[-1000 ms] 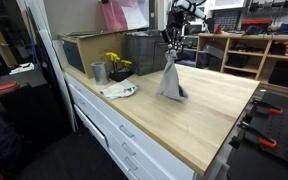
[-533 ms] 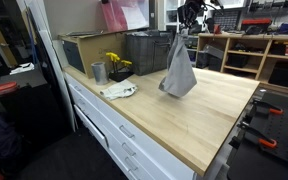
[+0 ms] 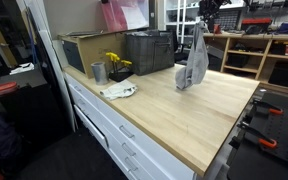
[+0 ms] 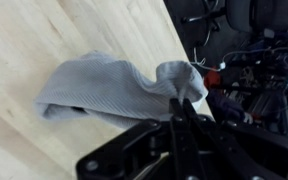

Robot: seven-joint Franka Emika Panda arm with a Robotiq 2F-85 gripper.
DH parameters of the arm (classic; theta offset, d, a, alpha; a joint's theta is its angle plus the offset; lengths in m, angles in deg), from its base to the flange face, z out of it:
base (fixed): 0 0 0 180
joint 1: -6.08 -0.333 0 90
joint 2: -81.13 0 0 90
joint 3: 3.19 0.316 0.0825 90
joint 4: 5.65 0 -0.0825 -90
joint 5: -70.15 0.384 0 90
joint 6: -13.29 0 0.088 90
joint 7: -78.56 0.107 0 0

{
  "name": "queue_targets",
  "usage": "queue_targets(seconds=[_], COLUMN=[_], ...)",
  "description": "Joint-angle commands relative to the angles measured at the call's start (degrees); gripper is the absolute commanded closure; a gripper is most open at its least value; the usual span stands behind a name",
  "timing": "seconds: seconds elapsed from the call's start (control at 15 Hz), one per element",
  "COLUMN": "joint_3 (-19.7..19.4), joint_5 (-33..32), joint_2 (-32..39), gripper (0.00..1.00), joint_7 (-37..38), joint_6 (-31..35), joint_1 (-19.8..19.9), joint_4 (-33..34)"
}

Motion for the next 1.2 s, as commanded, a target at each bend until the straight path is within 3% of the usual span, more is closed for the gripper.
queue_targets(seconds=[0.0, 0.33, 0.8, 1.13], joint_3=[-1.8, -1.7, 2.4, 2.3], joint_5=[-2.3, -9.9, 0.2, 5.6], joint_2=[-2.1, -3.5, -10.5, -11.8], gripper=[0.99, 0.99, 0.99, 0.99], joint_7=[4.9, 15.3, 9.5, 4.3], joint_6=[7.8, 20.1, 2.2, -10.8], joint_1=[1.2, 0.6, -4.4, -6.5], joint_4=[-1.8, -4.8, -7.6, -6.0])
